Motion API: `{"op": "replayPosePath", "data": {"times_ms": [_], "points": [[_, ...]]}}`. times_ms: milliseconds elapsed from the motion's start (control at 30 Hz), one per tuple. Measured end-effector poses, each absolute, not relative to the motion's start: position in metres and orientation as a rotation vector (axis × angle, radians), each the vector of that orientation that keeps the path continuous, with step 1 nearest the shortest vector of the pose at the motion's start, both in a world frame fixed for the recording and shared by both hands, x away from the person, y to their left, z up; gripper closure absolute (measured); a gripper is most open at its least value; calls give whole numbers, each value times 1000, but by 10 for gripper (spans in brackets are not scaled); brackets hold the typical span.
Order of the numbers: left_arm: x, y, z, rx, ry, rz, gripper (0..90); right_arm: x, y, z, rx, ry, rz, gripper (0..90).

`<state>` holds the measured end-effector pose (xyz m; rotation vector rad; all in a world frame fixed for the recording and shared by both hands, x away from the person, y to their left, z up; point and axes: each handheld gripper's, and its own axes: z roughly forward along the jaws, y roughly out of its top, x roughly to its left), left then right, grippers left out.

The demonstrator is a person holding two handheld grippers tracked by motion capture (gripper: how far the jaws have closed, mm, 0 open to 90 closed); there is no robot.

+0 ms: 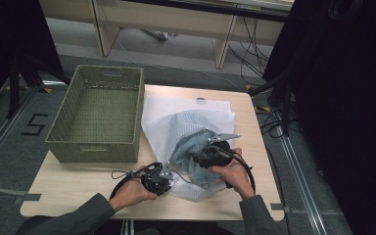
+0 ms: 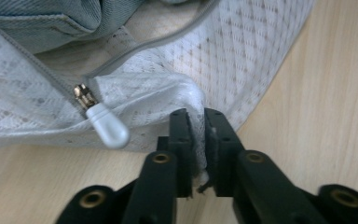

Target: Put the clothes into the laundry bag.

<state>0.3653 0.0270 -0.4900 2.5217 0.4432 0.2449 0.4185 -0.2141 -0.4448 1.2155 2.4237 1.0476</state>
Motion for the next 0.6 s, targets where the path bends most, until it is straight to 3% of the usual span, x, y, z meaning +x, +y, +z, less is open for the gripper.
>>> {"op": "replayPosePath", "data": {"times_ms": [133,333,500,600], "points": [[354,16,-471,2421,405,252,600,407,-230,-447,1194,2417,1005,388],[342,-21,-482,2356,371,166,451,402,-250,-449,1284,2382,1019,373],[345,-49,-502,2343,390,163,436,401,-254,-451,1302,2357,1014,369],[347,-53,-509,2345,369,165,589,404,-259,-453,1274,2317,984,368]]}}
